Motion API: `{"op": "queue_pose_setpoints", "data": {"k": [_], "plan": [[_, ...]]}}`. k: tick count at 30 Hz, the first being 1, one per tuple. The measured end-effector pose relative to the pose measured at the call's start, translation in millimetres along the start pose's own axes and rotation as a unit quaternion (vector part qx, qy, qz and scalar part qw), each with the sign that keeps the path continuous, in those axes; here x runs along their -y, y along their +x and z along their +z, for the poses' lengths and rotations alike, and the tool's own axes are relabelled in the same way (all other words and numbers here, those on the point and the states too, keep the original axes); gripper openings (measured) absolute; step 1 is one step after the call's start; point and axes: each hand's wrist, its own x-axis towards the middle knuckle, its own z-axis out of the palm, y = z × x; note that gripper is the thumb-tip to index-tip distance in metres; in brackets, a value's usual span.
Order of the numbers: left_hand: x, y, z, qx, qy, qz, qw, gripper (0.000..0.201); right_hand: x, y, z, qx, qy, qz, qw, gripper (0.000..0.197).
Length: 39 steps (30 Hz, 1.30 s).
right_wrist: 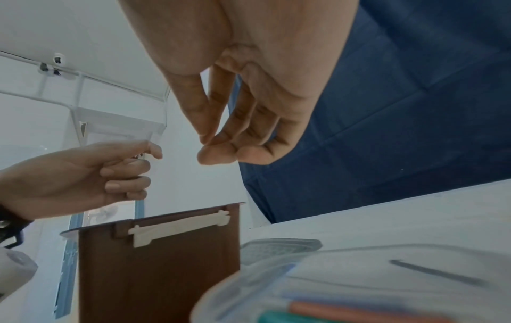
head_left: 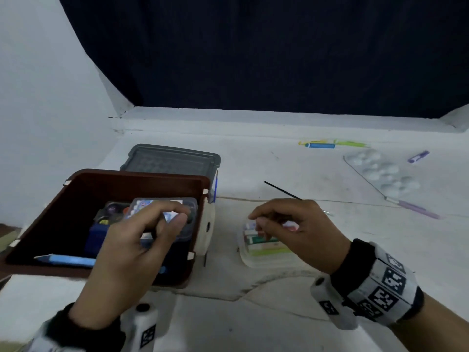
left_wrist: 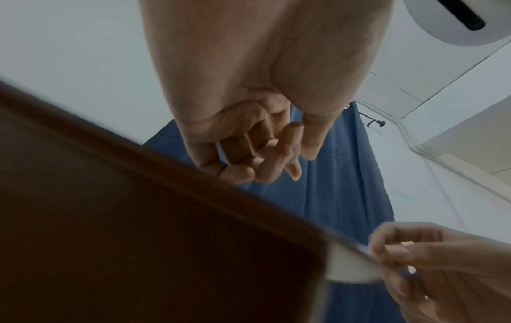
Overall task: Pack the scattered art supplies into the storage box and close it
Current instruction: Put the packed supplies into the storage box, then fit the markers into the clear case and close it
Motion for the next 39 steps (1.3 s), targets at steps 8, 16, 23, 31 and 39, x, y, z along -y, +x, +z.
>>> {"op": "queue_pose_setpoints", "data": {"k": [8, 16, 23, 31, 39], "plan": [[-59.7, -6.4, 96.5, -0.070, -0.023, -0.065, 0.995, 0.013, -76.7, -42.5, -107.0, 0.050, -0.071, 0.049, 0.995, 0.014], [-52.0, -15.4, 158.7, -0.037, 0.031, -0.137, 0.989, 0.019, -136.8, -58.9, -146.0, 0.102, -0.157, 0.084, 0.979, 0.010], [-3.5, -17.8, 182.3, -0.013, -0.018, -0.308, 0.951, 0.050, -147.0, -61.2, -134.0, 0.140, -0.013, 0.232, 0.962, 0.016], [-5.7, -0.4, 186.2, 0.025, -0.098, -0.300, 0.949, 0.038, -138.2, -44.2, -93.3, 0.155, 0.056, 0.298, 0.940, 0.036], [-32.9, 29.5, 224.1, 0.154, -0.113, -0.257, 0.947, 0.035, -146.1, -60.6, -149.5, 0.131, 0.028, 0.363, 0.922, 0.028]]}}
